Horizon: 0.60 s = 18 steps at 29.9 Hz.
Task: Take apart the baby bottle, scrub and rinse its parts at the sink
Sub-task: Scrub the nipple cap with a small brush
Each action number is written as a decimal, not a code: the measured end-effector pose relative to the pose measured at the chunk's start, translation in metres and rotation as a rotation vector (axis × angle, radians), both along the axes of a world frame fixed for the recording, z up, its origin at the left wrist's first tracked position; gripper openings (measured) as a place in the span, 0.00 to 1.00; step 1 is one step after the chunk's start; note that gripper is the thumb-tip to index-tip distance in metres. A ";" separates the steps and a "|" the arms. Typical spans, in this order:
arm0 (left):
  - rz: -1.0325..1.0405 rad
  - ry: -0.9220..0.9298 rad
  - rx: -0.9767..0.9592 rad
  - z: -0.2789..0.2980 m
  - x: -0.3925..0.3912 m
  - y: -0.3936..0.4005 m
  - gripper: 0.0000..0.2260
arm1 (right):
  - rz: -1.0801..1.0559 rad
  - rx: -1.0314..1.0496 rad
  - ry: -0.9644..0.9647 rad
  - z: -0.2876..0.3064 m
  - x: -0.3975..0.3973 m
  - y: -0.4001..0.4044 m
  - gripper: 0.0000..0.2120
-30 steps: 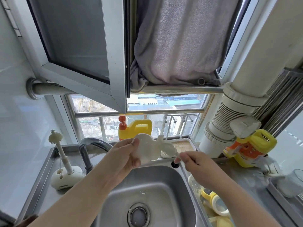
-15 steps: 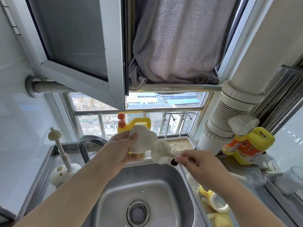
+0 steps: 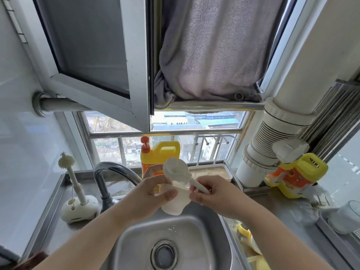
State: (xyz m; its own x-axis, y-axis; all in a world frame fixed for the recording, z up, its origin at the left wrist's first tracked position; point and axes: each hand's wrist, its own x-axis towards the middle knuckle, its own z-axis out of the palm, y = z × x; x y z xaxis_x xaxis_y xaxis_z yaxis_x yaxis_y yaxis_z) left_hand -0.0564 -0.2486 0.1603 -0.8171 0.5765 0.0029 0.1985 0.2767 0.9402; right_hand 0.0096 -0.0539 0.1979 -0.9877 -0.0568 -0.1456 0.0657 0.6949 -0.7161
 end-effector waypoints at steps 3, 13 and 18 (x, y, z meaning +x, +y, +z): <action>0.047 -0.120 0.035 -0.007 -0.001 -0.001 0.22 | 0.004 -0.031 0.003 -0.007 -0.001 -0.007 0.05; 0.118 -0.620 0.393 0.002 -0.002 0.007 0.27 | -0.021 -0.170 0.108 0.000 -0.002 -0.025 0.05; 0.057 -0.534 0.382 0.010 -0.013 -0.006 0.33 | -0.103 -0.040 0.067 0.019 0.001 0.013 0.04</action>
